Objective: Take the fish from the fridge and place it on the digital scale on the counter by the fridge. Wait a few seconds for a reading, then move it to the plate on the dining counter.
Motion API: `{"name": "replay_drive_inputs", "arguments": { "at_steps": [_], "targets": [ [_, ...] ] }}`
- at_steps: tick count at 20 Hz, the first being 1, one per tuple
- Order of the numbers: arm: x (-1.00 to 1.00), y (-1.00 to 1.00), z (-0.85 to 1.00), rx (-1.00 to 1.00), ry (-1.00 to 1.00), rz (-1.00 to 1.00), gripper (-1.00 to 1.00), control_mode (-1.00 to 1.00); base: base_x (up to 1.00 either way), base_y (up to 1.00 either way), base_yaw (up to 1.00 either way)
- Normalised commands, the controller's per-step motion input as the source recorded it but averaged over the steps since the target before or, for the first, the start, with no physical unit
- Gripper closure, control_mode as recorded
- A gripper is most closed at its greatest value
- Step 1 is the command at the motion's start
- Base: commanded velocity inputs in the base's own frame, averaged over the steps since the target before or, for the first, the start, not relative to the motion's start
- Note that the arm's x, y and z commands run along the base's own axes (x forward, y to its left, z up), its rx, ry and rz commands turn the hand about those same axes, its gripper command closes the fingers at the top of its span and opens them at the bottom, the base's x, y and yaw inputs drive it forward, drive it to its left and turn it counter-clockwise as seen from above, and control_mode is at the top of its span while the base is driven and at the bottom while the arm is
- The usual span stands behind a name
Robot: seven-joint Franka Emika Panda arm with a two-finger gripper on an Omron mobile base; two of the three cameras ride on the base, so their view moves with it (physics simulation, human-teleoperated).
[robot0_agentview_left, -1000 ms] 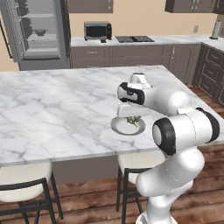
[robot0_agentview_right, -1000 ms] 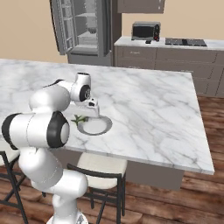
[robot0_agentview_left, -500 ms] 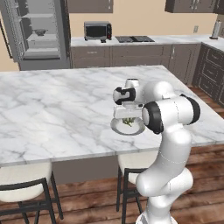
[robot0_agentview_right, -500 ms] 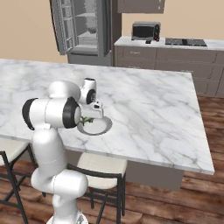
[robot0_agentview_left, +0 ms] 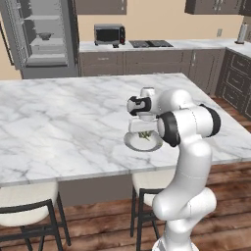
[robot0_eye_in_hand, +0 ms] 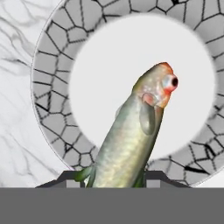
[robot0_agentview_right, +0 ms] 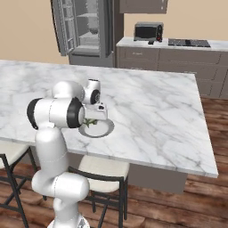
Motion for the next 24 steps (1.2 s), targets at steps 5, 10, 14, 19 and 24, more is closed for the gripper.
{"name": "replay_drive_inputs", "arguments": {
  "at_steps": [5,10,14,19,24],
  "targets": [
    [0.26,-0.23,-0.20,0.00,0.07,0.22,1.00,-1.00,0.00,0.00,0.00],
    [0.09,-0.02,-0.41,0.00,0.01,0.17,1.00,-1.00,0.00,0.00,0.00],
    [0.12,0.00,-0.65,0.00,-0.04,0.07,1.00,-1.00,0.00,0.00,0.00],
    [0.01,0.00,-0.17,0.00,-0.03,0.04,1.00,-1.00,0.00,0.00,0.00],
    [0.00,0.00,0.00,0.00,0.00,0.01,1.00,-1.00,0.00,0.00,0.00]
  ]
}}
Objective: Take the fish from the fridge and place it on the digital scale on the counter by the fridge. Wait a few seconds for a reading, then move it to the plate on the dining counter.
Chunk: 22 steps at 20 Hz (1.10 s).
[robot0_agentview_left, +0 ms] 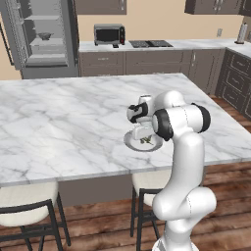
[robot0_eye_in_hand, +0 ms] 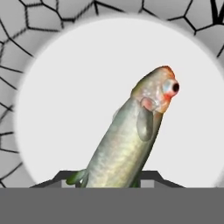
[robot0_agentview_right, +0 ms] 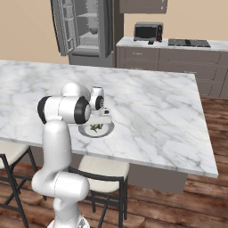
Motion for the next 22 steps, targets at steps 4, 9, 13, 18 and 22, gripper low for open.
{"name": "replay_drive_inputs", "arguments": {
  "at_steps": [4,9,13,18,22],
  "targets": [
    [0.00,0.00,0.01,0.00,0.00,0.00,-1.00,-1.00,0.00,0.00,0.00],
    [0.00,0.00,0.01,0.00,0.00,0.00,-1.00,-1.00,0.00,0.00,0.00],
    [0.00,0.00,0.00,0.00,0.00,0.00,-1.00,-1.00,0.00,0.00,0.00],
    [0.00,0.00,0.12,0.00,0.00,0.00,-1.00,-1.00,0.00,0.00,0.00],
    [-0.03,-0.01,0.31,0.00,0.00,0.00,-1.00,-1.00,0.00,0.00,0.00]
  ]
}}
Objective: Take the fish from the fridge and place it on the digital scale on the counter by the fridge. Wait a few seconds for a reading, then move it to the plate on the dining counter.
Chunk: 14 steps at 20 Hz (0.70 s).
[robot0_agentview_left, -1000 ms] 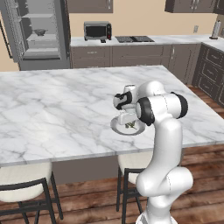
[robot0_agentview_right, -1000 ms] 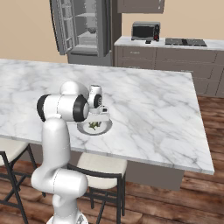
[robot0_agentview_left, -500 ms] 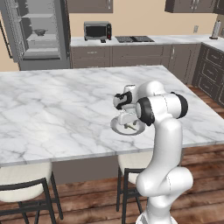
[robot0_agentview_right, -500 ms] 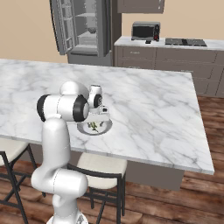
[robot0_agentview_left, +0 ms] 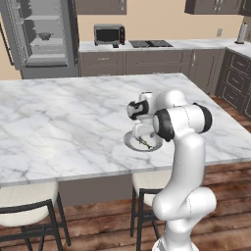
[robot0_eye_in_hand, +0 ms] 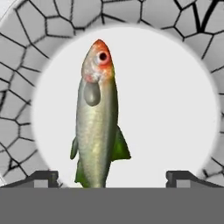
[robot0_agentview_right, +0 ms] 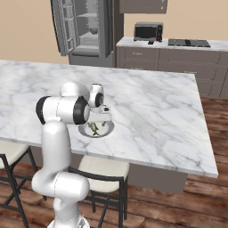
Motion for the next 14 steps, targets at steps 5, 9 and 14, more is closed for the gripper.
{"name": "replay_drive_inputs", "arguments": {
  "at_steps": [5,9,14],
  "targets": [
    [-0.71,-0.20,0.39,0.05,0.00,0.00,-1.00,-1.00,0.00,0.00,0.00],
    [-1.00,-0.37,0.11,0.10,-0.16,0.02,-1.00,-1.00,0.00,0.00,0.00],
    [-1.00,-0.20,0.07,0.12,-0.36,0.08,-1.00,-1.00,0.00,0.00,0.00]
  ]
}}
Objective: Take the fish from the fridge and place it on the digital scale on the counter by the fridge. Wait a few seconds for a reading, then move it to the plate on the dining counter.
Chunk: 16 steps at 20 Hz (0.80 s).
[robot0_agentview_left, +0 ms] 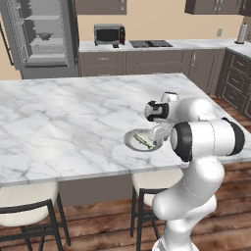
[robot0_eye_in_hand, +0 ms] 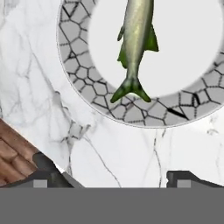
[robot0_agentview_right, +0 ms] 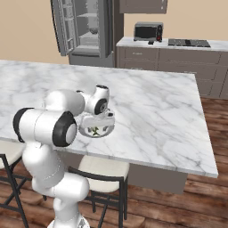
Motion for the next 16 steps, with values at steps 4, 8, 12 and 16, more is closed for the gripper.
{"name": "replay_drive_inputs", "arguments": {
  "at_steps": [4,8,12,16],
  "targets": [
    [-1.00,-0.01,0.23,0.05,-0.36,0.10,-1.00,-1.00,0.00,0.00,0.00],
    [-1.00,0.00,0.56,0.00,-0.26,0.06,-1.00,-1.00,0.00,0.00,0.00],
    [-0.99,0.01,0.86,-0.03,-0.04,0.05,-1.00,-1.00,0.00,0.00,0.00],
    [-0.73,0.08,1.00,-0.06,0.00,0.00,-1.00,-1.00,0.00,0.00,0.00]
  ]
}}
